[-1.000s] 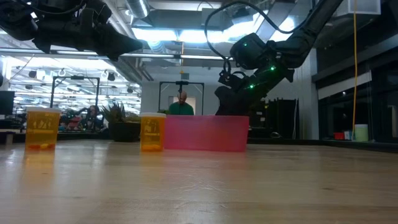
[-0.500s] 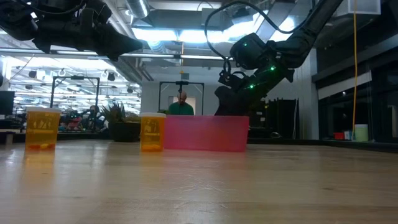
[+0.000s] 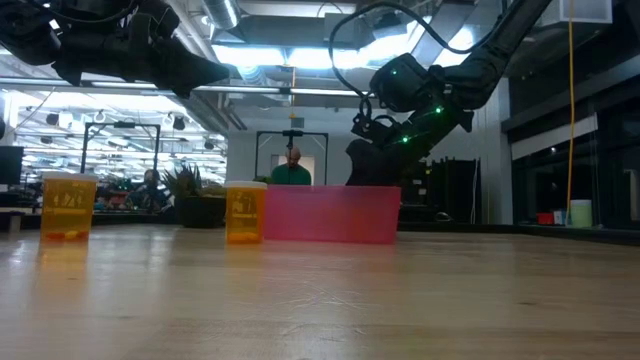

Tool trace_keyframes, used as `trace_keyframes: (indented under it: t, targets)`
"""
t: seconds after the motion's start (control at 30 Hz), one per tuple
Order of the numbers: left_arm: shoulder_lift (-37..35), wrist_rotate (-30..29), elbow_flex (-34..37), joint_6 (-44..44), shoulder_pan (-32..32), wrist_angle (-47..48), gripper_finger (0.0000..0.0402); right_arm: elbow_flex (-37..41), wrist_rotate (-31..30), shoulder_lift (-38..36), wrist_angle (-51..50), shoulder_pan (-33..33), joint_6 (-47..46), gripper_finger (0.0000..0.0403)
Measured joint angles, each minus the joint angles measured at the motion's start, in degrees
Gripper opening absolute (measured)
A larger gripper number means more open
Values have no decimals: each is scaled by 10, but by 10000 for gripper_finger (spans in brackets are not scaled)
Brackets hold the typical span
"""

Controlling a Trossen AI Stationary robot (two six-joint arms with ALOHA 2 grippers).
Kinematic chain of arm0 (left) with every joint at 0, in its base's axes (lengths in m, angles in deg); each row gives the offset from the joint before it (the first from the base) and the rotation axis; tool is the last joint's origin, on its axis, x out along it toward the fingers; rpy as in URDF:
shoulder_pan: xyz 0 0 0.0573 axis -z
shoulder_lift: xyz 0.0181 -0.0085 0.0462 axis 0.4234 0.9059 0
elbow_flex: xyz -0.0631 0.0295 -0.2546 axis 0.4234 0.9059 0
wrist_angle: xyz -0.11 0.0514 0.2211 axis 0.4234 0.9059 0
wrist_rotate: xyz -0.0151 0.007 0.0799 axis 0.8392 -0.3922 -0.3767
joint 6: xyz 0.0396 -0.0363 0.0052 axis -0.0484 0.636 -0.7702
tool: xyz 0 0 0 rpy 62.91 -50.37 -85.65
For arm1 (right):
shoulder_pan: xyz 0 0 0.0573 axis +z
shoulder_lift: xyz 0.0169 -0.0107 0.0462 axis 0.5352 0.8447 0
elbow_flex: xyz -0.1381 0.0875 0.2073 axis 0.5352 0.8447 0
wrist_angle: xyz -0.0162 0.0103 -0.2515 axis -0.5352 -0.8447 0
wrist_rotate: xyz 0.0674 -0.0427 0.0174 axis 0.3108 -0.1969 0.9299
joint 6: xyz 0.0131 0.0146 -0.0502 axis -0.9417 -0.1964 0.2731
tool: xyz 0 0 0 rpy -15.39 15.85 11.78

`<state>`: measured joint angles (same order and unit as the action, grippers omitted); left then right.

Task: Pick and place pill bottles into a basket
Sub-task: Put the orange pill bottle into the red bin

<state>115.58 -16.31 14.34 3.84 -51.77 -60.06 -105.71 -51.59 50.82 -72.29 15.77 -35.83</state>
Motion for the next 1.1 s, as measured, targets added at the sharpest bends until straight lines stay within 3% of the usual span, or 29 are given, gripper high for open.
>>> trace_keyframes:
  t: [0.27,0.57,0.67,1.1]
  targets:
    - [0,0,0,0,0,0,13,0,0,-10,15,0,20,284]
    - [0,0,0,0,0,0,14,0,1,-85,-1,0,49,284]
    - [0,0,0,0,0,0,17,5,33,-117,-1,3,69,278]
    - [0,8,0,-5,0,19,14,196,102,-239,189,49,105,132]
